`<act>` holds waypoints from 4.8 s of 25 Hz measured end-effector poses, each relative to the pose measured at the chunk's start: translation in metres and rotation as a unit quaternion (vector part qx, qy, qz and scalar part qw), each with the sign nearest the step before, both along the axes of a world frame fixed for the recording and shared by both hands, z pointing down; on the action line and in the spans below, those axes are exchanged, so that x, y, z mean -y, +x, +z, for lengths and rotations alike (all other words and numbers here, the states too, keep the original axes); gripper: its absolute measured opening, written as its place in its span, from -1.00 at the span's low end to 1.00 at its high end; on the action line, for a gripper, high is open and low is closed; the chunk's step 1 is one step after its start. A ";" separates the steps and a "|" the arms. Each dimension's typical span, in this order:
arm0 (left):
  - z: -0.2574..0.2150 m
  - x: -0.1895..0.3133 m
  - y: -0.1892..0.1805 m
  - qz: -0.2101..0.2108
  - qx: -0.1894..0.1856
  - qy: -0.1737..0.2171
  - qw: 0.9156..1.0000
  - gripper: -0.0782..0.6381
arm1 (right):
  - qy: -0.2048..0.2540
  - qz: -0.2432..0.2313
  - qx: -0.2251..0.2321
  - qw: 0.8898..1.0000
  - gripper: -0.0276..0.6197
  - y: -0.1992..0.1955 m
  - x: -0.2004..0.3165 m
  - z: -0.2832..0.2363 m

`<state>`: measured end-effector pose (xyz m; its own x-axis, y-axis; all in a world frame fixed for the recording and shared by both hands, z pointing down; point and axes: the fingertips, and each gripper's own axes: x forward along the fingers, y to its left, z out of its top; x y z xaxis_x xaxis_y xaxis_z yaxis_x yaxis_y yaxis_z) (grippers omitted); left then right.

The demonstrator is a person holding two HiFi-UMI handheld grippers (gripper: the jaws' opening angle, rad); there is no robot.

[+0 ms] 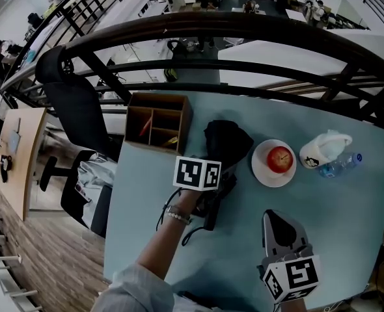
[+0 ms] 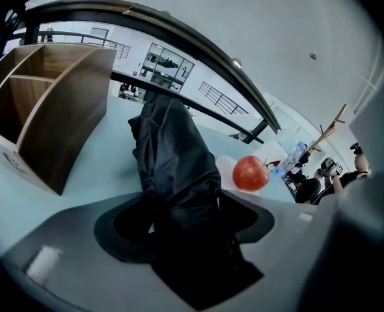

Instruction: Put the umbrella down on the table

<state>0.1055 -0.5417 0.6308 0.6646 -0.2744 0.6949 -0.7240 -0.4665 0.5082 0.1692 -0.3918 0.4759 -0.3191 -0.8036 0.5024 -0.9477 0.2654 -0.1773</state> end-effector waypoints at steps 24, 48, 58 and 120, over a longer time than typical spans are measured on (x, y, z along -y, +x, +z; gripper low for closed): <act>-0.154 -0.067 -0.009 0.032 -0.066 0.159 0.985 -0.35 | 0.053 -0.006 -0.017 0.998 -0.92 -0.024 -0.049 -0.058; -0.254 -0.226 -0.061 -0.068 -0.132 0.257 0.955 -0.77 | 0.105 -0.004 -0.015 0.994 -0.92 -0.020 -0.156 -0.099; -0.266 -0.266 -0.080 -0.069 -0.139 0.273 0.949 -0.77 | 0.119 0.015 -0.024 0.992 -0.92 -0.022 -0.182 -0.111; -0.305 -0.373 -0.131 0.004 -0.177 0.324 0.929 -0.77 | 0.186 0.021 -0.042 0.982 -0.92 -0.106 -0.259 -0.153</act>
